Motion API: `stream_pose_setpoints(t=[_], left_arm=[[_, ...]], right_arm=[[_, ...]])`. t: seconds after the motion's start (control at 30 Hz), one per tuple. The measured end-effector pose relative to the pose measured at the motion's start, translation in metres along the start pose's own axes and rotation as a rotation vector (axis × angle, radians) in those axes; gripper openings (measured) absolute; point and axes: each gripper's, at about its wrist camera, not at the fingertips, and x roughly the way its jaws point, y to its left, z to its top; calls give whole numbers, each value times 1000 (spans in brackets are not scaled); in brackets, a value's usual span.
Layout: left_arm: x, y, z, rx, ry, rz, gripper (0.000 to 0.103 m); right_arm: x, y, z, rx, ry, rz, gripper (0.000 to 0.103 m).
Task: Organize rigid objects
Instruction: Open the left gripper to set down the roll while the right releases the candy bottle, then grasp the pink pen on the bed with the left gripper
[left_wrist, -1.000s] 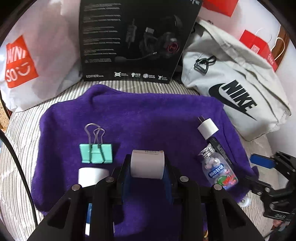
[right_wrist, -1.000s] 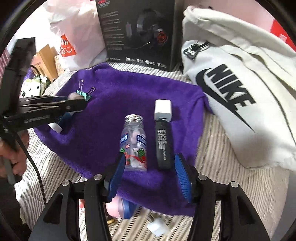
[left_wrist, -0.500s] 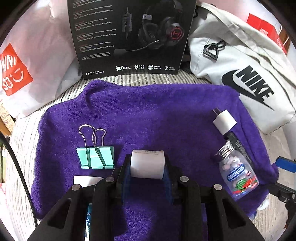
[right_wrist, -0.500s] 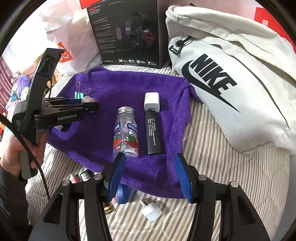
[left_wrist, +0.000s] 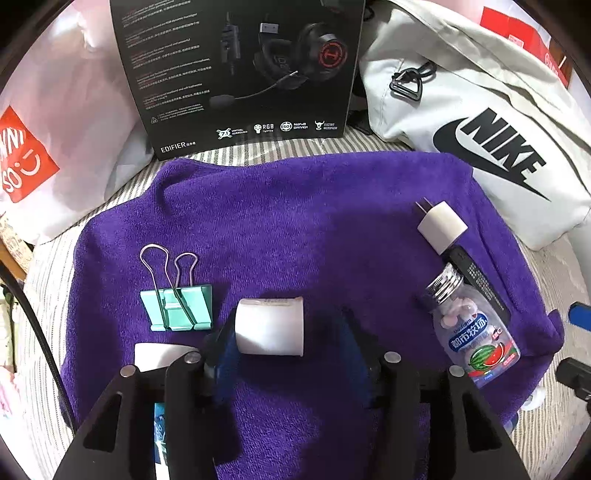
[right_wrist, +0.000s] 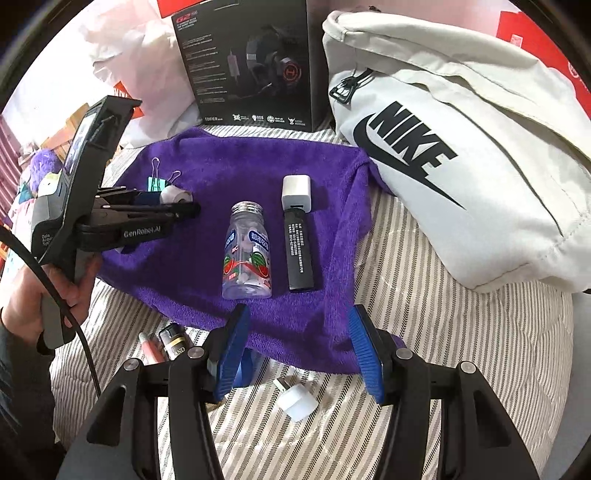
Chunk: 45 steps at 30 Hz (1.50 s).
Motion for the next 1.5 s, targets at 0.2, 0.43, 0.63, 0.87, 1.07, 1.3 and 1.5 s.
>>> stream_pose_setpoints(t=[0.2,0.43,0.63,0.87,1.07,1.3,1.5], left_arm=[[-3,-1,-3,-10,25,-3,58],[-24,-6,-11,-18,8,-10,58],[-60,-15,-21,-11,-39,-28,58],[-106,-27,-53,-32,-74,-70,58],[-112,-44,-90,-67,-36,-92,58],[-82,-57,-114,-120,38,-90,58],[-68,-73,-114,-130,64,-93,58]], right_arm=[[-11,0,-3,3,-14,-6,55],[-26,2,-12,5,-32,-9,55],[-38,4,-22,18,-46,-16,55],[-55,5,-45,49,-61,-24,55],[-63,1,-70,83,-56,-35,55],[-68,2,-99,85,-47,-28,55],[-62,4,-114,59,-22,-12,55]])
